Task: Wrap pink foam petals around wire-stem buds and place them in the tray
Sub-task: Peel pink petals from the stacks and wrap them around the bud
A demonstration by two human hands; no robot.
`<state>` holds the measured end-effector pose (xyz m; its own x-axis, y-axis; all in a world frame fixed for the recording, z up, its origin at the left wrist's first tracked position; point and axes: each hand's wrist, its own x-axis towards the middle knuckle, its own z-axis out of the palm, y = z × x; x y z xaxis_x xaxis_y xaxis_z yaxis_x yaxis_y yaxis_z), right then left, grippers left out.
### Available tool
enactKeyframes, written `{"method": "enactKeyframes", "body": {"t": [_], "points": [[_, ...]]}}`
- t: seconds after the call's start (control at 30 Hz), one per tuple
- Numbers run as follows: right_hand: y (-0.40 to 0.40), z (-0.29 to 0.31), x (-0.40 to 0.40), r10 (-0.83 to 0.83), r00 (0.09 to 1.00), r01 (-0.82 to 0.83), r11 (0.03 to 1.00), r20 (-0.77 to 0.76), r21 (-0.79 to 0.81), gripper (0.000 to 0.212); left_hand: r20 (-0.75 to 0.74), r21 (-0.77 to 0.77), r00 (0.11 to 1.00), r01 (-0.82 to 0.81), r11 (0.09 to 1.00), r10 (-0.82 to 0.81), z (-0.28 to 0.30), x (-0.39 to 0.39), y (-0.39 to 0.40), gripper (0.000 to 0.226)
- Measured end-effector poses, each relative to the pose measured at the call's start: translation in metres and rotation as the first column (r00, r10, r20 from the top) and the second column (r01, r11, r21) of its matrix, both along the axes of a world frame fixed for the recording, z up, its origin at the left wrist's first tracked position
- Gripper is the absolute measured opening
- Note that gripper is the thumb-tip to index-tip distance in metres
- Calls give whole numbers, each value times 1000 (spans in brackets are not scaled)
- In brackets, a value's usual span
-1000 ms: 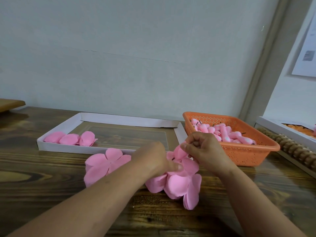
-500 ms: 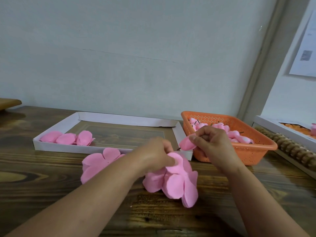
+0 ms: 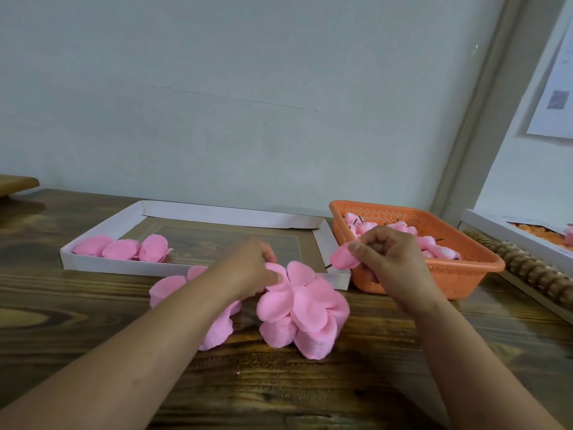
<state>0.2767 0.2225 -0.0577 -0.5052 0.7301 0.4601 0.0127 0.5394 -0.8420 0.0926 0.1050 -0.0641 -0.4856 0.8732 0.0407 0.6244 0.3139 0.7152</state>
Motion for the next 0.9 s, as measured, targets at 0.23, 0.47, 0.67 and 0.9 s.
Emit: {"method": "enactKeyframes", "body": {"t": [0.23,0.47,0.67,0.9], "points": [[0,0,1,-9,1000,9,1000,-19,-21,15,-20,75,999,-32,997,33,-1,18,3,16],[2,0,1,-9,1000,9,1000,-20,-3,16,-452,82,891,0,997,37,4,21,3,30],[1,-1,1,-19,1000,19,1000,-24,9,18,-445,-49,877,177,983,-180,4,15,33,41],[4,-3,1,-14,1000,14,1000,17,6,14,-441,-74,869,216,974,-226,-6,14,44,28]]}}
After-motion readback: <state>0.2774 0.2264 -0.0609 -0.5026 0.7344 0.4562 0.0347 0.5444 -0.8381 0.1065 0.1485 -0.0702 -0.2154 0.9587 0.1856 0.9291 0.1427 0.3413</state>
